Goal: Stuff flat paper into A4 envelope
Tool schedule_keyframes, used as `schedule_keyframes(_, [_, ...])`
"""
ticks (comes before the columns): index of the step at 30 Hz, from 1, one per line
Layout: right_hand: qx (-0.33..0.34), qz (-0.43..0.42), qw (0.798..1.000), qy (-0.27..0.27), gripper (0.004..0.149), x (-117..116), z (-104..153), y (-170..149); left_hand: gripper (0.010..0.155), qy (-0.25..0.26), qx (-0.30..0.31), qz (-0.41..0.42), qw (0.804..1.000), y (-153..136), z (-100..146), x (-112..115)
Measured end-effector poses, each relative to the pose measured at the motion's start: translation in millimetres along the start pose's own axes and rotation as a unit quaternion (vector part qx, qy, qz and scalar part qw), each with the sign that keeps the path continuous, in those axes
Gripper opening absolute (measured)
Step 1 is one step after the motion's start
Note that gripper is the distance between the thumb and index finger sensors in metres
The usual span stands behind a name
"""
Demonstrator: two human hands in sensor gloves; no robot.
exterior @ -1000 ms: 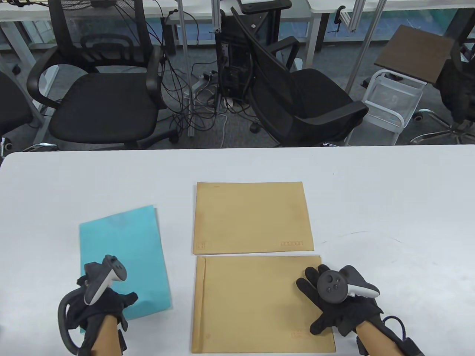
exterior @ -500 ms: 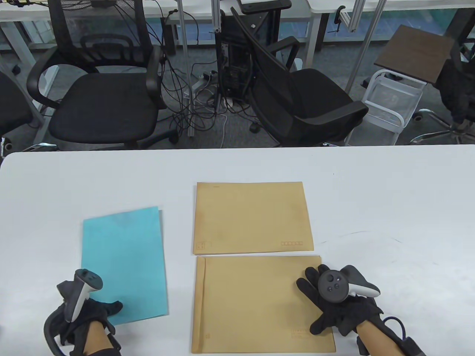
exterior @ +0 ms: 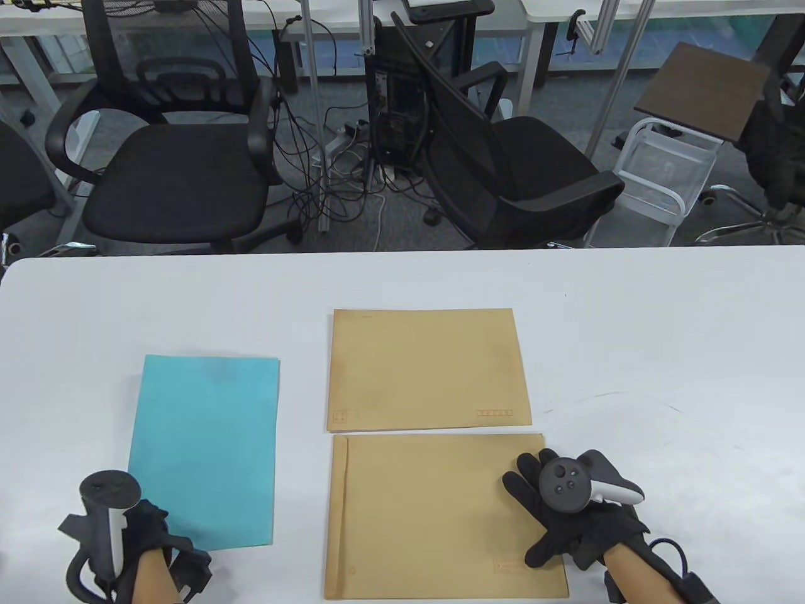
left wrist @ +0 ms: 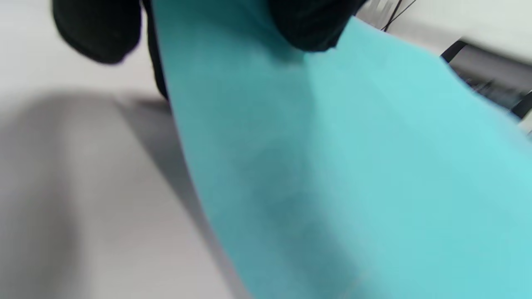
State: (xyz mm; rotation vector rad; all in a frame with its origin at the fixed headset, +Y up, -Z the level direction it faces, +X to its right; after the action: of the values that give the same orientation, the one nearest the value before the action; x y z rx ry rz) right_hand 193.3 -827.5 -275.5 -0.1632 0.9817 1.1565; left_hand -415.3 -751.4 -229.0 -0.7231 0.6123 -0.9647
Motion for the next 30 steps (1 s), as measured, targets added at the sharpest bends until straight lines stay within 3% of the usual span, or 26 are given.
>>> schedule_keyframes(3, [-0.001,0.0,1.0,0.0,0.109,-0.1,-0.1,-0.3,0.043,0.035,0.074,0.103,0.991,12.3,6.2,-19.8])
schedule_keyframes(5, [-0.001,0.001,1.0,-0.001,0.109,-0.2,-0.2,-0.3,0.044,0.058,0.133,0.175,0.974,20.4,9.7,-32.5])
schedule_keyframes(8, [-0.002,0.001,1.0,-0.001,0.109,-0.3,-0.3,-0.5,0.043,0.077,0.153,0.243,0.955,27.3,14.0,-46.5])
schedule_keyframes(12, [-0.001,0.001,1.0,0.0,0.109,-0.5,-0.5,-0.6,0.043,0.007,0.213,0.29,0.933,50.4,17.0,-48.8])
schedule_keyframes(16, [-0.002,0.0,1.0,0.0,0.109,-0.6,-0.6,-0.7,0.043,-0.109,0.258,0.301,0.912,72.2,20.3,-35.3])
schedule_keyframes(20, [-0.003,0.0,1.0,0.0,0.109,-0.7,-0.6,-0.8,0.042,-0.223,0.296,0.305,0.877,93.0,28.1,-21.5])
schedule_keyframes(30, [-0.003,-0.001,1.0,0.0,0.109,-0.8,-0.7,-1.1,0.044,-0.332,0.353,0.157,0.86,140.5,58.5,-17.5])
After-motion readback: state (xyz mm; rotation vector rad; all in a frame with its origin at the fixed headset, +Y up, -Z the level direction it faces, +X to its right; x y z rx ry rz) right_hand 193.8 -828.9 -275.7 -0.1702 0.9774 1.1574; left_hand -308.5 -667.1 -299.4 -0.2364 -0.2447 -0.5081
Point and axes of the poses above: the tracker on the back of each hand, its own y axis roughly to the thumb side, its own z axis roughly from the fingertips to the wrist, x = y × z, the point moved 5 cm from there along -z, roughly from the wrist to the fingertips, and after that the axes turned 1 degree about -z, right-handed, at the moved point
